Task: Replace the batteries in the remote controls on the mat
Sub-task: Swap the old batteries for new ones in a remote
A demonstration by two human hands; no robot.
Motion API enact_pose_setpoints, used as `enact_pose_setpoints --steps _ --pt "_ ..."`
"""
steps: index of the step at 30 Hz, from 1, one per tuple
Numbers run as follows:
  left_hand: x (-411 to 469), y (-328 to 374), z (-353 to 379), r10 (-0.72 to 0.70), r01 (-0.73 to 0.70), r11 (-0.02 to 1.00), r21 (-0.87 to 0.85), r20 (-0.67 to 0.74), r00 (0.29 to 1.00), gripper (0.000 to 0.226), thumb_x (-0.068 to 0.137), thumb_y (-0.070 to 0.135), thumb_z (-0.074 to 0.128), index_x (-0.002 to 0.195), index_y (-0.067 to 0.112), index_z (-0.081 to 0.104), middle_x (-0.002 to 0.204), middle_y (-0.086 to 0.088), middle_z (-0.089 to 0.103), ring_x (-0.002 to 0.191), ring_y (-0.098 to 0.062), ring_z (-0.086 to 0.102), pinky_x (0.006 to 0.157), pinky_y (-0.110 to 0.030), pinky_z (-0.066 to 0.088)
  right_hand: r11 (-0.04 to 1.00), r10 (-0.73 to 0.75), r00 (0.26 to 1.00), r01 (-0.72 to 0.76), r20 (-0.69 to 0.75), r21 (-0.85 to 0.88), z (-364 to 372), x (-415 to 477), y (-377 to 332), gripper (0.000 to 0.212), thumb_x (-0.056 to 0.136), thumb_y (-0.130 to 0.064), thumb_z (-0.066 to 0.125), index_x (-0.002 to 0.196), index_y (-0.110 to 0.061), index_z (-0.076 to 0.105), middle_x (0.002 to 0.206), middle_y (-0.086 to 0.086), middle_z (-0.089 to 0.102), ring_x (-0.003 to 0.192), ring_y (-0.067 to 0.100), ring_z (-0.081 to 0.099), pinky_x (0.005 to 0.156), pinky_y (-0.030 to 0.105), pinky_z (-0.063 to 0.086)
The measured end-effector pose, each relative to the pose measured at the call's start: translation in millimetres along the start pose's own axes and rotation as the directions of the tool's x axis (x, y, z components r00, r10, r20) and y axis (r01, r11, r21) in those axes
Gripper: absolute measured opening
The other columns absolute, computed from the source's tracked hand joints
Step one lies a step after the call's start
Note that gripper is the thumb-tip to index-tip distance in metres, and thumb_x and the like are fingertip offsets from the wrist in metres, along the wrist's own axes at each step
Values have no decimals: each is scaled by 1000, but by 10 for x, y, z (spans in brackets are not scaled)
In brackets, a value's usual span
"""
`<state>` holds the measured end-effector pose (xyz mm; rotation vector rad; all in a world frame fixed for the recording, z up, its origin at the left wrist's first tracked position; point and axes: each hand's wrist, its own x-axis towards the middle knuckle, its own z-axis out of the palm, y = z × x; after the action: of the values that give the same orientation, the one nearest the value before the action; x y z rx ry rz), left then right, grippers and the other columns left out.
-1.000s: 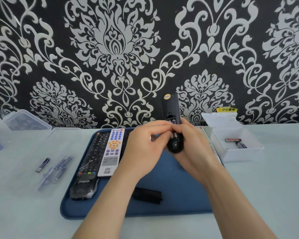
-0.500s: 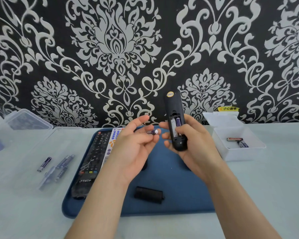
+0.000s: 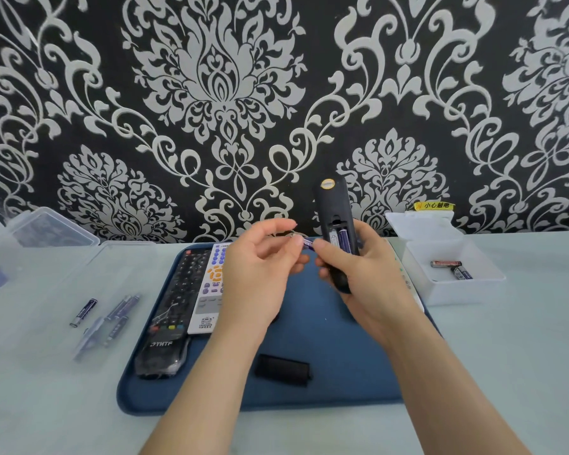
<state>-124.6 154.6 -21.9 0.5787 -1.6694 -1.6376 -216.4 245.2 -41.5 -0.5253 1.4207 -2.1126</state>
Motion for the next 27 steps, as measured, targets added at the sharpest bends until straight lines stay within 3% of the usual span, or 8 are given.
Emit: enact_pose_setpoints --steps 2,5,9,14,16,20,27 --pt "-6 37 20 96 -95 995 16 -68 993 10 88 5 66 95 11 66 78 -5 74 68 -13 71 63 -21 55 998 40 999 -41 8 39 33 -6 -10 12 95 -24 62 102 -13 61 78 2 66 65 14 57 56 25 46" --pt "-3 38 47 219 -213 971 105 -48 975 13 83 6 71 88 18 71 75 1 74 69 -12 71 69 -25 56 992 88 996 -88 8 85 45 4 -25 29 101 -38 49 103 -13 63 80 4 66 63 13 58 54 26 46" --pt "-25 -46 96 337 -329 902 280 19 941 26 80 8 74 86 33 72 80 14 74 75 -3 69 74 -21 54 997 79 996 -79 34 6 53 12 8 46 101 -49 42 113 -12 66 89 5 70 75 16 62 58 28 48" --pt "34 -114 102 585 -545 694 471 72 808 16 79 13 73 95 13 77 86 5 71 78 -4 63 71 -18 51 998 66 998 -66 15 -18 60 31 41 52 91 -60 46 113 -18 68 111 16 71 93 29 67 74 42 52" --pt "49 -123 110 593 -562 652 509 119 796 17 80 15 71 97 13 76 88 6 68 78 -4 61 70 -16 48 998 59 998 -59 11 -14 56 31 50 55 86 -61 47 112 -17 68 113 18 70 99 33 67 82 49 54" --pt "76 -178 105 547 -550 627 551 190 815 28 79 23 70 106 16 74 95 9 63 87 -13 61 77 -30 51 1000 25 1000 -25 -8 2 32 27 38 50 95 -54 43 112 -12 65 104 16 73 100 36 67 89 57 52" --pt "55 -150 110 472 -499 723 477 186 862 34 73 13 80 105 21 70 99 13 60 86 -7 61 76 -31 54 998 -18 1000 18 8 -64 27 6 24 48 103 -46 35 117 -8 62 97 15 74 90 25 69 75 43 50"
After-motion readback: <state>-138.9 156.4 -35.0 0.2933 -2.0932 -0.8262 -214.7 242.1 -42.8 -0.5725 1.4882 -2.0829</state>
